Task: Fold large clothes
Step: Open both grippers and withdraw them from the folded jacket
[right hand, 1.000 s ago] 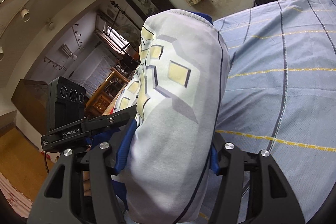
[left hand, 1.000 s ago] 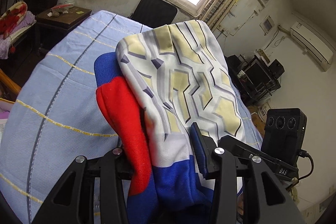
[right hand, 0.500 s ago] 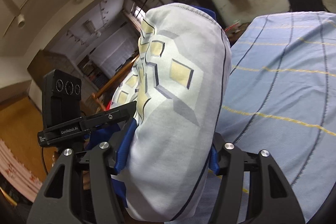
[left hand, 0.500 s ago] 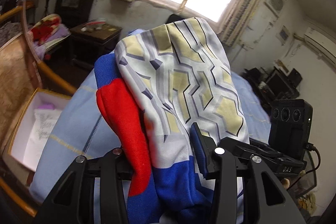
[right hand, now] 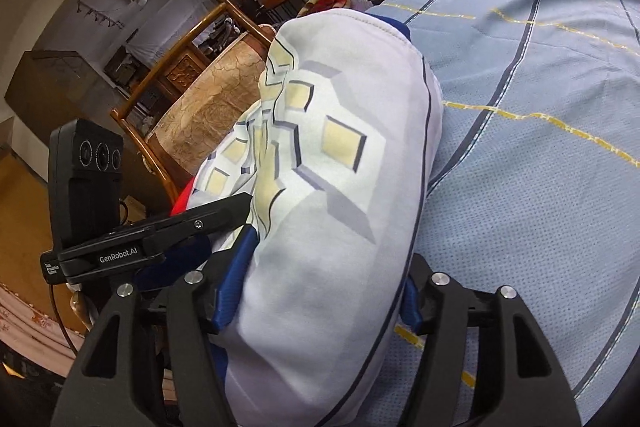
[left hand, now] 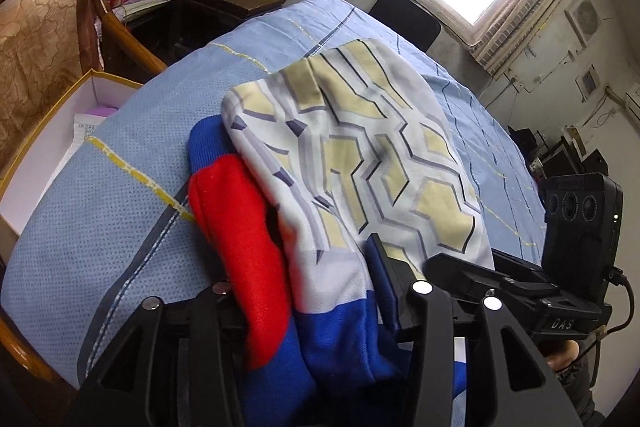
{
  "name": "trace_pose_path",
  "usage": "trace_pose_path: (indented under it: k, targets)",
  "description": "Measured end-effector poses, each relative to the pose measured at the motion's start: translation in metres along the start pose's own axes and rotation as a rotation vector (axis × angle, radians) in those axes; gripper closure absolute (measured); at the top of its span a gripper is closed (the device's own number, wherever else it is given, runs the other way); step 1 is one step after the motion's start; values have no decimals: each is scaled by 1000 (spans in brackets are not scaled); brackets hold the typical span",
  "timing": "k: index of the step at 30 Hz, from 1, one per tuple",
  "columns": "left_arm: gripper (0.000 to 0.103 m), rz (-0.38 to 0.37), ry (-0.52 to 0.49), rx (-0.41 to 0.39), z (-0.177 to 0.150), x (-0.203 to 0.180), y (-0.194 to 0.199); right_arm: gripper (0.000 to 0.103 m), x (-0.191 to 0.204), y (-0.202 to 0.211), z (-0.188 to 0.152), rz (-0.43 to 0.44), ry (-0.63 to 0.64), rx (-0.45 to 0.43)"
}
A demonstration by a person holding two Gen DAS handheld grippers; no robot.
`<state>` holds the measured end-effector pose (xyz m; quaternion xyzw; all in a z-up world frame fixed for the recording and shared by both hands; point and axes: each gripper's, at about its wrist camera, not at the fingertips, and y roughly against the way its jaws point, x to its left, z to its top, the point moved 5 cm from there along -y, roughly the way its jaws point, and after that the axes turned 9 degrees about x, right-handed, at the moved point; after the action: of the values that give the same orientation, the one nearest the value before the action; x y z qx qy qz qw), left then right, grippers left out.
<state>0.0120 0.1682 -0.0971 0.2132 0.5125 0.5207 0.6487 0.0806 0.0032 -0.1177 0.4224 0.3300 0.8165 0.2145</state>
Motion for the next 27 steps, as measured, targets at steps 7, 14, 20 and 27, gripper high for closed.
trace_pose_path:
  k: [7,14,20,27]
  targets:
    - [44,151,-63,-100,-10,-18,42,35,6,34,1,-116,-4,-38]
    - [32,272,-134,-199,-34,-54,78,19,60,115,-23,-225,125,-278]
    - [18,376,-166,-262,-63,-82,90,17,81,153,-55,-240,96,-398]
    - [14,454,-237,-320,-92,-103,97,25,100,143,-84,-333,134,-398]
